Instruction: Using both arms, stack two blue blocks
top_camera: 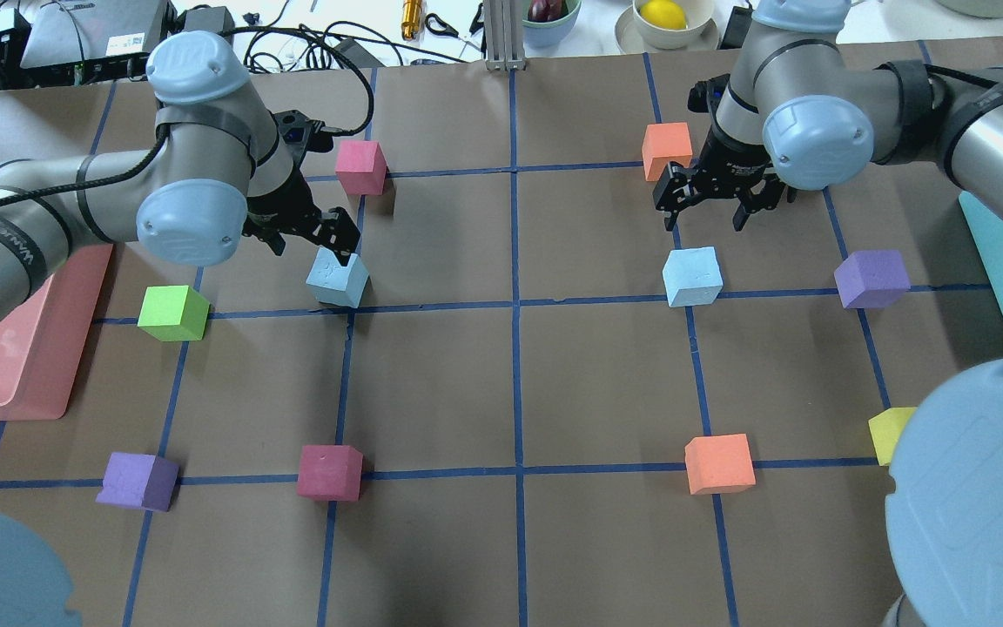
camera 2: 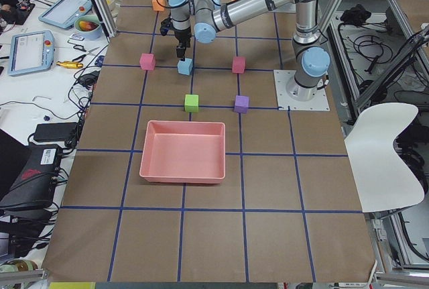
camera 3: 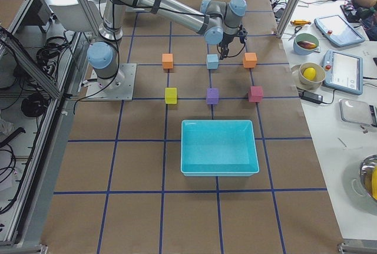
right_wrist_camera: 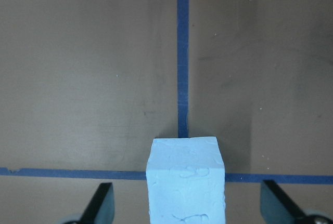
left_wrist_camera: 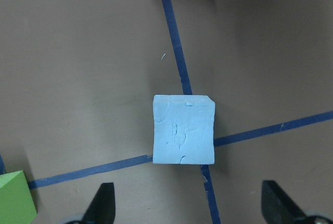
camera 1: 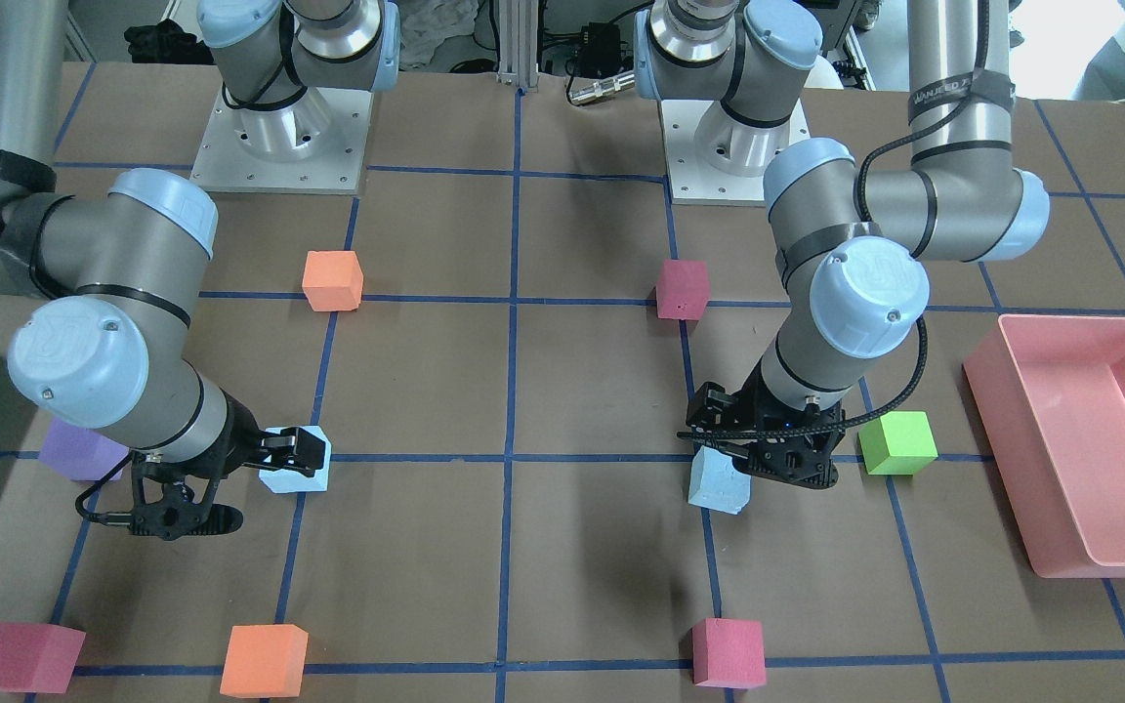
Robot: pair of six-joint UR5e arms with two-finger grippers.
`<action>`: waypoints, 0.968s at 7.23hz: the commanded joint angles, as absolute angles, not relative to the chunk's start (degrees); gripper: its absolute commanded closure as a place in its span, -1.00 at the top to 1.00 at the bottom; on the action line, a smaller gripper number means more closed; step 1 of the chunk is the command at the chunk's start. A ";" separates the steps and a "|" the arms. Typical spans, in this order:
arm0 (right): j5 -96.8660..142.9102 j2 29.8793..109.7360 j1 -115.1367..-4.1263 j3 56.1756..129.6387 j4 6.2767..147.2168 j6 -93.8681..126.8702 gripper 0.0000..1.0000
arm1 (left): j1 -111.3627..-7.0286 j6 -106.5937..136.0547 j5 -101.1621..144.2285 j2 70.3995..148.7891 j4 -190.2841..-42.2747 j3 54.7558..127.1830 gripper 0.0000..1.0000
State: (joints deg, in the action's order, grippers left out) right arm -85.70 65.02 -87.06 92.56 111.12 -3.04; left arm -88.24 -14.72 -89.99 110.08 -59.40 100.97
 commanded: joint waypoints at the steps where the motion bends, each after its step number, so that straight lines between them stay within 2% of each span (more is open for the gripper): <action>1: -85.34 64.69 -87.10 97.10 115.81 -3.16 1.00 | -88.24 -14.25 -90.00 113.19 -54.76 102.22 1.00; 4: -85.96 63.55 -87.01 101.68 123.46 -3.16 1.00 | -88.24 -12.49 -89.91 116.01 -53.62 102.22 1.00; 5: -85.52 63.28 -87.01 102.30 126.53 -3.43 0.26 | -88.24 -12.39 -89.91 116.71 -50.92 102.22 1.00; 6: -85.95 63.28 -87.01 102.30 126.56 -5.43 -0.90 | -88.33 -11.87 -89.74 116.72 -49.76 102.48 0.63; 7: -85.96 63.37 -87.01 102.30 126.74 -5.97 -1.00 | -88.33 -11.87 -89.65 116.72 -49.83 103.18 0.20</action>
